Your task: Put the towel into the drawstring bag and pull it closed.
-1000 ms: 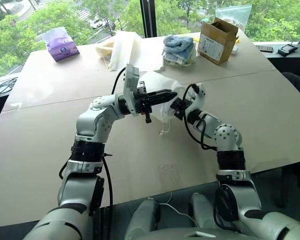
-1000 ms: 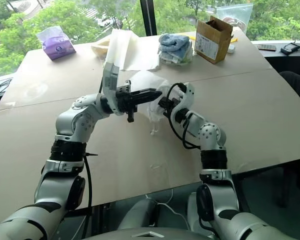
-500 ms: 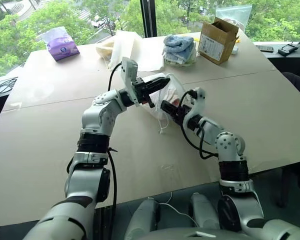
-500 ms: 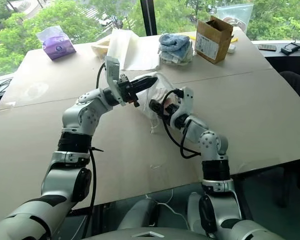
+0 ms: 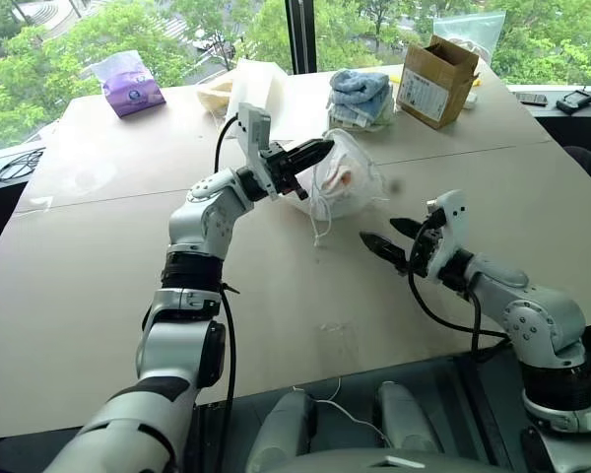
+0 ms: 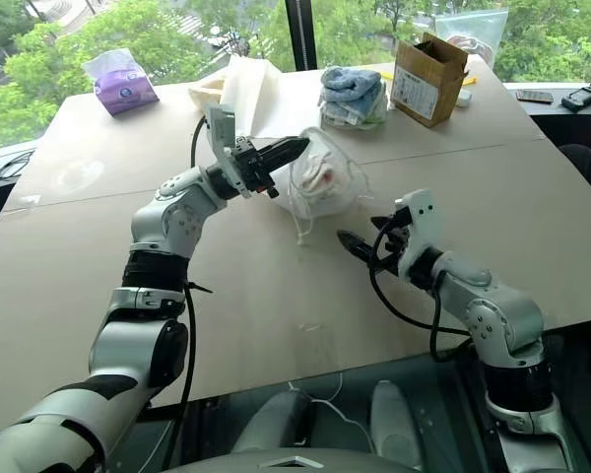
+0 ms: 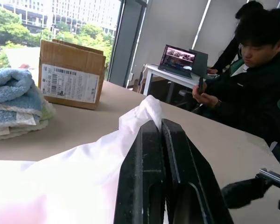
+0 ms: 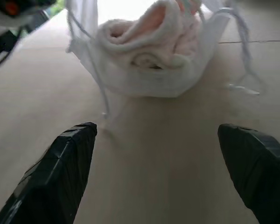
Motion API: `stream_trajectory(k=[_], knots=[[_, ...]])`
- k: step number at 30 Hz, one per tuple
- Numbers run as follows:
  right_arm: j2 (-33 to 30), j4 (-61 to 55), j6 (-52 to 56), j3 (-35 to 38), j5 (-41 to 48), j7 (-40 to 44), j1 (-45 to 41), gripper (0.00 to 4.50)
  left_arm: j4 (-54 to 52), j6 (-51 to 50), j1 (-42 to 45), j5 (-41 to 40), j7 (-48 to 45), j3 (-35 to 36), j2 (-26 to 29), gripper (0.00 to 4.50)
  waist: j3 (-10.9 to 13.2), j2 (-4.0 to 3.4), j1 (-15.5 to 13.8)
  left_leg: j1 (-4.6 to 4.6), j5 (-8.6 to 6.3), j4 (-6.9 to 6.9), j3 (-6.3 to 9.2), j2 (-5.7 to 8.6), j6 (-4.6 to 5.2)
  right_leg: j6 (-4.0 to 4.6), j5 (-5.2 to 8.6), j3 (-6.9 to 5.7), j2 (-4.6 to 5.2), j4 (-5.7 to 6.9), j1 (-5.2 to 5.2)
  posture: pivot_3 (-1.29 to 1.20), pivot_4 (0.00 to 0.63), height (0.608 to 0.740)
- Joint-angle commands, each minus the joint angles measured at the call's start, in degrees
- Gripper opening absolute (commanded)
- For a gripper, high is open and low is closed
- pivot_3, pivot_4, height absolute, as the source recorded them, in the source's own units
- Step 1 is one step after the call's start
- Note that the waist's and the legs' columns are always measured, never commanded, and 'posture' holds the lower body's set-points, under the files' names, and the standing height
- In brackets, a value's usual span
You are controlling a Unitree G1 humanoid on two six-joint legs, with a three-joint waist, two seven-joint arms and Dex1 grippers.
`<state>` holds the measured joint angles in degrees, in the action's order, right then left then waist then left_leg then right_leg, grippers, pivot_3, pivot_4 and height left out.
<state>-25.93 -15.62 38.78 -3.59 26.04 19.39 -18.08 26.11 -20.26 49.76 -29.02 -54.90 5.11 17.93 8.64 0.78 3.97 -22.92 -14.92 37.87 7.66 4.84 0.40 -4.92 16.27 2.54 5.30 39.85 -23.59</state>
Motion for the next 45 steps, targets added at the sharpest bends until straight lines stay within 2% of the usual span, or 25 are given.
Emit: stream_trajectory(k=[1, 5, 12, 16, 17, 20, 26, 32, 33, 35, 38, 39, 45], knots=[[1.05, 10.08, -10.3, -3.18, -11.04, -2.86, -4.82, 4.41, -0.82, 1.28, 1.84, 0.09, -0.08, 0.8, -0.28, 0.0, 0.01, 0.01, 0.1, 0.01, 0.0, 0.02, -0.03, -0.01, 0.0, 0.0, 0.0, 0.01, 0.0, 0.02, 0.0, 0.0, 0.15, 0.74], [3.54, 23.33, -18.77, -4.84, -17.27, -2.32, -11.35, 4.41, -1.36, 0.88, 1.92, 0.09, -0.32, 0.77, -0.44, 0.0, 0.02, 0.03, 0.11, 0.0, 0.0, 0.0, -0.04, -0.07, -0.01, 0.01, 0.0, 0.05, -0.02, 0.03, -0.03, 0.0, 0.15, 0.74], [9.62, 48.06, -30.89, -2.36, -18.71, 0.88, -26.02, 4.41, -1.47, 0.95, 2.15, 0.25, -0.46, 0.8, -0.26, 0.0, 0.05, 0.07, 0.07, -0.02, 0.0, 0.04, -0.02, -0.05, -0.01, 0.01, -0.01, 0.03, 0.01, 0.0, -0.02, 0.0, 0.15, 0.74], [11.49, 56.0, -35.29, -1.03, -19.31, 1.24, -31.03, 4.41, -1.77, 1.09, 2.04, 0.27, 0.05, 0.95, -0.53, 0.0, 0.05, 0.07, 0.08, -0.07, 0.0, 0.03, 0.06, -0.04, -0.01, 0.01, -0.01, -0.04, 0.03, -0.04, -0.03, 0.0, 0.15, 0.74], [11.59, 57.44, -35.99, -0.87, -19.83, 0.99, -31.67, 4.18, -1.89, 1.16, 1.94, 0.37, 0.1, 0.88, -0.53, 0.0, 0.05, 0.07, 0.12, -0.07, 0.0, 0.03, 0.06, -0.03, -0.01, 0.01, -0.01, -0.04, 0.03, -0.05, -0.03, 0.0, 0.15, 0.74], [11.9, 59.1, -37.11, -0.1, -20.32, 0.97, -31.96, 3.12, -2.34, 1.02, 1.6, 0.27, 0.06, 0.97, -0.38, 0.0, 0.05, 0.07, 0.1, -0.07, 0.0, 0.02, 0.08, -0.03, -0.01, 0.01, -0.01, -0.05, 0.04, -0.05, -0.03, 0.0, 0.15, 0.74], [11.53, 50.5, -33.99, 1.06, -20.49, 0.96, -27.1, 0.04, -2.27, 0.82, 1.51, 0.14, 0.44, 1.33, -0.25, 0.0, 0.05, 0.07, 0.31, -0.08, 0.0, 0.04, 0.07, -0.03, -0.01, 0.01, -0.01, -0.04, 0.04, -0.02, -0.04, 0.0, 0.15, 0.74], [10.93, 36.21, -27.06, 1.22, -20.68, 0.92, -20.25, 0.02, -1.69, 0.45, 1.67, 0.15, 1.15, 1.28, -0.89, 0.0, 0.04, 0.06, 0.26, -0.09, 0.0, 0.1, 0.07, -0.03, -0.01, 0.01, -0.01, -0.03, 0.03, 0.0, -0.05, 0.0, 0.15, 0.74], [10.83, 34.73, -26.07, 1.29, -20.71, 0.88, -19.73, 0.0, -1.54, 0.37, 1.73, 0.2, 1.29, 1.27, -0.93, 0.43, 0.04, 0.06, 0.24, -0.09, 0.0, 0.13, 0.06, -0.03, -0.01, 0.01, -0.01, -0.02, 0.03, 0.02, -0.04, 0.0, 0.15, 0.74], [10.59, 31.98, -23.95, 1.44, -20.71, 0.76, -19.17, 0.0, -1.58, 0.46, 1.74, 0.53, 1.32, 0.89, -1.04, 0.63, 0.04, 0.06, 0.21, -0.09, 0.0, 0.15, 0.07, -0.02, -0.01, 0.01, -0.01, -0.03, 0.03, 0.03, -0.04, 0.0, 0.15, 0.74], [10.48, 29.41, -21.26, 1.96, -20.41, 0.31, -19.45, 0.0, -2.95, 0.75, 0.91, 1.03, 1.23, 0.39, -0.7, 2.02, 0.04, 0.06, 0.14, -0.09, 0.0, 0.15, 0.07, -0.02, -0.01, 0.01, -0.01, -0.03, 0.02, 0.04, -0.03, 0.0, 0.15, 0.74], [10.43, 29.03, -20.6, 2.16, -20.3, 0.22, -19.77, 0.0, -4.23, -0.56, 0.14, -0.09, 0.54, 0.87, -0.14, 2.3, 0.04, 0.06, 0.14, -0.09, 0.0, 0.15, 0.07, -0.02, -0.01, 0.01, -0.01, -0.03, 0.03, 0.04, -0.03, 0.0, 0.15, 0.74], [10.56, 28.38, -18.43, 3.24, -19.98, -0.36, -21.53, 0.0, -13.36, -9.21, -5.27, -7.47, -3.02, 4.55, 5.06, 2.3, 0.04, 0.06, 0.41, -0.08, 0.0, 0.11, 0.07, -0.04, -0.01, 0.01, -0.01, -0.01, 0.02, 0.04, -0.06, 0.0, 0.15, 0.74]])
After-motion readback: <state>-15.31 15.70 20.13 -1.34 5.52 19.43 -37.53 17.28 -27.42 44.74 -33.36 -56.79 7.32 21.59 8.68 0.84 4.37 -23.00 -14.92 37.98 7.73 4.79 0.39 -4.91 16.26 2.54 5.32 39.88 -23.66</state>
